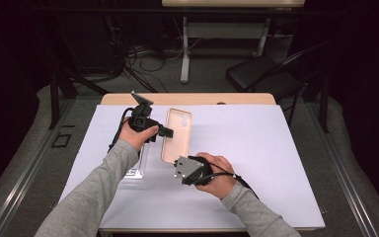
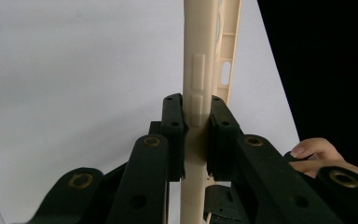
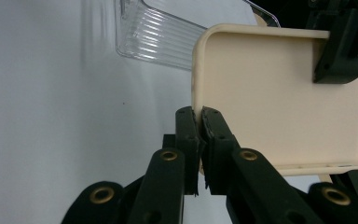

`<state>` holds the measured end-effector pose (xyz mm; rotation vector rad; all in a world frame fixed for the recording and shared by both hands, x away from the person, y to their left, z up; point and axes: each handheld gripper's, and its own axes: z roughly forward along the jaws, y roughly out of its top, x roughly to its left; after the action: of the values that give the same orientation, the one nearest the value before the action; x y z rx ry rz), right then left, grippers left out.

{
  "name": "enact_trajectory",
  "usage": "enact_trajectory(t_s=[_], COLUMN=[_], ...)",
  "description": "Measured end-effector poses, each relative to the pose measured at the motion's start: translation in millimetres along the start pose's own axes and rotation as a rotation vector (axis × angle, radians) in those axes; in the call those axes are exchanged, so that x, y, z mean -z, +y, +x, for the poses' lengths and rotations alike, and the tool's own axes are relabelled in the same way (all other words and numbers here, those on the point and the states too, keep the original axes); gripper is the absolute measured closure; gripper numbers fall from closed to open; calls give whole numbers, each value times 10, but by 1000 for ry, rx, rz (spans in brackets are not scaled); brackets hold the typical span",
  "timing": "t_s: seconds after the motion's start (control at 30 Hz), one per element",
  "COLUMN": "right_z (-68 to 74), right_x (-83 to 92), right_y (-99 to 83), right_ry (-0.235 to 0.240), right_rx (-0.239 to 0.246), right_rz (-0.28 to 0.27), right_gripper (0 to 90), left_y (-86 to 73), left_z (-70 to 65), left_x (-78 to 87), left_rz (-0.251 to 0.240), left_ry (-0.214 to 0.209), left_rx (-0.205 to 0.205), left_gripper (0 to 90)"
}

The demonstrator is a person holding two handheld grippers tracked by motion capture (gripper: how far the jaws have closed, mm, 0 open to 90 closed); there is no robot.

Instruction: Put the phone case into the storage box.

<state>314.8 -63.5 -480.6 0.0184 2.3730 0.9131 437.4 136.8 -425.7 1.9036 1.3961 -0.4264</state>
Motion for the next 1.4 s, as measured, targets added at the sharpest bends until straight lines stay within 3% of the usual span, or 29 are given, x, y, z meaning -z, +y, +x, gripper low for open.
enact_trajectory(t_s=[0.5, 0.63, 0.8, 0.9, 1.07, 1.27, 1.4], right_z=[-10, -16, -10, -41, -91, -163, -191], right_x=[-10, -2, 9, 15, 29, 75, 87], right_y=[-11, -11, -13, -18, -36, -48, -66], right_ry=[4, 1, -3, -4, -7, 21, 28], right_rx=[-15, -11, -50, -47, -98, -201, -218], right_rz=[-5, -1, -8, -12, -14, -29, -21], right_gripper=[804, 764, 720, 681, 623, 579, 572], left_y=[-24, -41, -62, -72, -86, -106, -127], left_z=[44, 66, 98, 111, 114, 95, 77], left_x=[3, 13, 36, 54, 76, 94, 93], left_rz=[-27, -49, -81, -97, -133, -172, -200], left_ry=[-13, -20, -27, -26, -22, -31, -36], left_rx=[-4, -7, -16, -26, -49, -89, -114], left_gripper=[803, 803, 803, 803, 802, 802, 802])
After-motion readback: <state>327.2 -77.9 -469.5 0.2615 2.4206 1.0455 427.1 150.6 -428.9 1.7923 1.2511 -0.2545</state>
